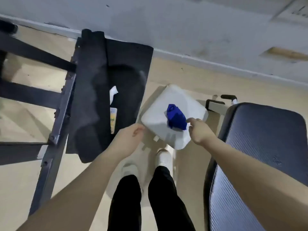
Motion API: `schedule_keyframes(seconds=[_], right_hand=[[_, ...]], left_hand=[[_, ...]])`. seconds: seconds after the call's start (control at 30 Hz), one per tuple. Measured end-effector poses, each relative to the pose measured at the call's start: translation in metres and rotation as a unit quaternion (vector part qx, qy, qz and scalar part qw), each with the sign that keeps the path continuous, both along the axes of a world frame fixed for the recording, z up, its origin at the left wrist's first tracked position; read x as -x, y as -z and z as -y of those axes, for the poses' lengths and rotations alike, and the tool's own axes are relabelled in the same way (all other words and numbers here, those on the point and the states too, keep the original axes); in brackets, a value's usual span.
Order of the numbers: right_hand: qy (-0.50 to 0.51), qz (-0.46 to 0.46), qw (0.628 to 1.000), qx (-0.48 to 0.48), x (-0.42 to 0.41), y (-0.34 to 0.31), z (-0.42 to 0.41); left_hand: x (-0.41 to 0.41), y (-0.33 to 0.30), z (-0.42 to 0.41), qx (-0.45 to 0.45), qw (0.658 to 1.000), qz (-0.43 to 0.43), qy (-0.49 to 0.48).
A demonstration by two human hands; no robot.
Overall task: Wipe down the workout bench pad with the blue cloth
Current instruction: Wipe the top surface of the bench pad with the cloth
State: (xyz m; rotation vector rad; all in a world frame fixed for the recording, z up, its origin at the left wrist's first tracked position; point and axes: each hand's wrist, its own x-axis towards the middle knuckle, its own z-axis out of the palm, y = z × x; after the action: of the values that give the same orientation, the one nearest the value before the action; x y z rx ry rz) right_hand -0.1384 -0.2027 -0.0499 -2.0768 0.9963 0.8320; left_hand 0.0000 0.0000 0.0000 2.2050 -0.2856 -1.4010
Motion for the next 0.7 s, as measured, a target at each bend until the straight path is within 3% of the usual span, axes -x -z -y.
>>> schedule_keyframes(seconds=[0.23,0.37,0.5,0.6,0.7], right_hand=[[-0.021,0.065,0.998,0.005,-0.015,0.106,0.022],[-0.116,0.111,0.983,0.094,-0.039,0.133,0.033],[-0.226,0.088,0.958,0.151,-0.039,0.13,0.036],[-0.182,0.167,0.963,0.108,-0.027,0.099,0.037],[-0.135,0.207,0.967,0.057,-0.019,0.041,0.044]], left_hand=[[0.0,0.119,0.04,-0.048,0.999,-0.024,0.005],[-0.002,0.157,0.056,-0.04,0.999,-0.032,0.005],[-0.008,0.154,0.066,-0.04,0.998,-0.039,0.041],[-0.015,0.125,0.086,-0.036,0.994,-0.037,0.093],[-0.019,0.076,0.112,-0.01,0.978,0.015,0.207]])
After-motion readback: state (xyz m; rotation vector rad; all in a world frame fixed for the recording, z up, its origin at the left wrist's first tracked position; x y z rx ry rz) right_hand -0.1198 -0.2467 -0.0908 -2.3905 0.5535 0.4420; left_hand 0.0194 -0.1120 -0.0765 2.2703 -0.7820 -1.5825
